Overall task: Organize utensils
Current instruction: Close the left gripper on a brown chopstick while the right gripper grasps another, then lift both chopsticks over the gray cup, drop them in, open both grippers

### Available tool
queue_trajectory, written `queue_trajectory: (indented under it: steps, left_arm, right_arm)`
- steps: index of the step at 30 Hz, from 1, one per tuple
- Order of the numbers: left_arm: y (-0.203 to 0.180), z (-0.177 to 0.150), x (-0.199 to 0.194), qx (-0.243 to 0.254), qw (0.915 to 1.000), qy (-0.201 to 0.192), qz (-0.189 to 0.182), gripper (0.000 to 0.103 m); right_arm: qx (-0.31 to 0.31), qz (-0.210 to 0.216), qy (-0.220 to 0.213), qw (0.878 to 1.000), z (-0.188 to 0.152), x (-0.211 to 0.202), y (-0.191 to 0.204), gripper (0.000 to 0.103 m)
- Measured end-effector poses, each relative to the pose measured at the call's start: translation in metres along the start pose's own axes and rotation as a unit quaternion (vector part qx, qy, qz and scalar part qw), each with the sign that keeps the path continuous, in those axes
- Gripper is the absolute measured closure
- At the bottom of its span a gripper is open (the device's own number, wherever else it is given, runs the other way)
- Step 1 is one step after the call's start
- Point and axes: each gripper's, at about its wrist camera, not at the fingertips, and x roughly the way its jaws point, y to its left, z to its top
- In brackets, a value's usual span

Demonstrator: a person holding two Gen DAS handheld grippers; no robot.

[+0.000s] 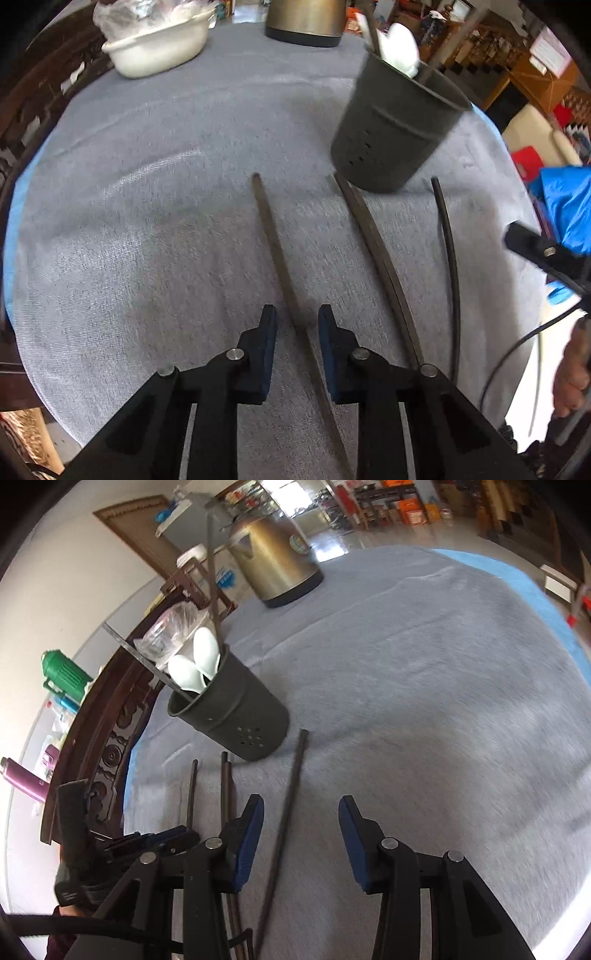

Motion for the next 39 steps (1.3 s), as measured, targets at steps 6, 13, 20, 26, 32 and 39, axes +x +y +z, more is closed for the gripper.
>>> queue_trajectory:
  steps: [6, 13, 20, 26, 32, 39]
  left_arm:
    - [0.028, 0.029, 0.002, -0.042, 0.9991, -0.008, -0.005, 0.061]
    - [0.018, 0.048, 0.003, -0.069, 0.9976, 0.004, 0.003, 0.065]
    - [0.023, 0.060, 0.009, -0.085, 0.9963, 0.005, 0.016, 0.096]
    - [0.022, 0.045, -0.022, -0.103, 0.9942, -0.026, -0.016, 0.098]
    - [0.002, 0.027, -0.095, -0.078, 0.9912, -0.103, -0.028, 0.098]
    - [-0.032, 0.023, -0.163, -0.050, 0.9758, -0.210, -0.033, 0.098]
  right_arm:
    - [-0.008, -0.040, 0.036, 0.998, 0.023, 0.039, 0.019, 0.070]
    - [0.015, -0.087, 0.094, 0.992, 0.031, 0.076, 0.019, 0.085]
    - [-0.004, -0.083, 0.083, 0.993, 0.030, 0.076, 0.022, 0.094]
    - [-0.003, -0.026, 0.038, 0.999, 0.026, 0.037, 0.015, 0.095]
    - [-0.030, 0.028, -0.045, 0.998, 0.027, -0.017, 0.026, 0.095]
    - [-0.060, 0.087, -0.184, 0.977, 0.030, -0.090, 0.055, 0.095]
